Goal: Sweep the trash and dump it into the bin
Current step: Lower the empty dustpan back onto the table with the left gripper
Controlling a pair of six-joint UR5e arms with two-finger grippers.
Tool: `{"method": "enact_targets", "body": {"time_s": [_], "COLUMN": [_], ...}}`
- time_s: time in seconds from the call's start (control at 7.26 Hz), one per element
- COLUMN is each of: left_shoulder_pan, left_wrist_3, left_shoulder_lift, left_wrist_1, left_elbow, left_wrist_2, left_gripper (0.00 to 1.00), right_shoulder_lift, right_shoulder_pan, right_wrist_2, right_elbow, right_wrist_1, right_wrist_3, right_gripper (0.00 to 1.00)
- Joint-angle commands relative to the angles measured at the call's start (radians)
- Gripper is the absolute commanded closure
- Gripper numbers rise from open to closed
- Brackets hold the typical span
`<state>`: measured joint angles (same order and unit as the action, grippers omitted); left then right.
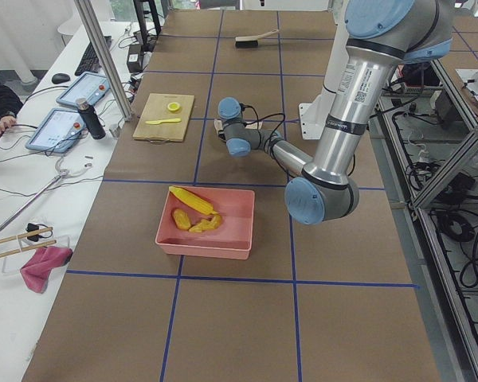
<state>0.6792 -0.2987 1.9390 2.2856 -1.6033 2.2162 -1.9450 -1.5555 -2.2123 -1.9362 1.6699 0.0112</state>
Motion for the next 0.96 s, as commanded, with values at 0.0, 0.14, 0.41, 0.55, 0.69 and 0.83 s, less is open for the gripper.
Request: {"method": "enact_targets", "body": {"time_s": [0.0,0.14,0.41,0.55,0.69,0.83], "left_shoulder_pan": [-0.003,-0.004,-0.006,-0.007,-0.007,-0.01], "left_wrist_3": [0.051,0.084,0.082,0.079,0.078,0.075], "left_shoulder_lift": [0.009,0.021,0.023,0.023,0.021,0.021], "left_wrist_1": [0.0,0.002,0.006,0.035,0.072,0.093], "left_elbow": [0.003,0.005,0.013,0.026,0.048,0.054], "left_wrist_2": [0.0,-0.001,-0.006,-0.007,-0.012,-0.033], "left_gripper": [1.0,1.0,1.0,1.0,1.0,1.0], "right_shoulder_lift": [0.0,0.0,0.0,0.005,0.006,0.008], "right_shoulder_pan": [0.0,0.0,0.0,0.0,0.0,0.0], "right_wrist_2": [0.0,0.0,-0.009,-0.023,-0.045,-0.053], "right_elbow": [0.0,0.0,-0.004,-0.01,-0.012,-0.006], "right_wrist_1": [-0.001,-0.001,-0.001,-0.002,0.001,0.001], "right_wrist_3": [0.001,0.001,0.001,0.001,0.001,0.001], "right_gripper": [0.0,0.0,0.0,0.0,0.0,0.0]}}
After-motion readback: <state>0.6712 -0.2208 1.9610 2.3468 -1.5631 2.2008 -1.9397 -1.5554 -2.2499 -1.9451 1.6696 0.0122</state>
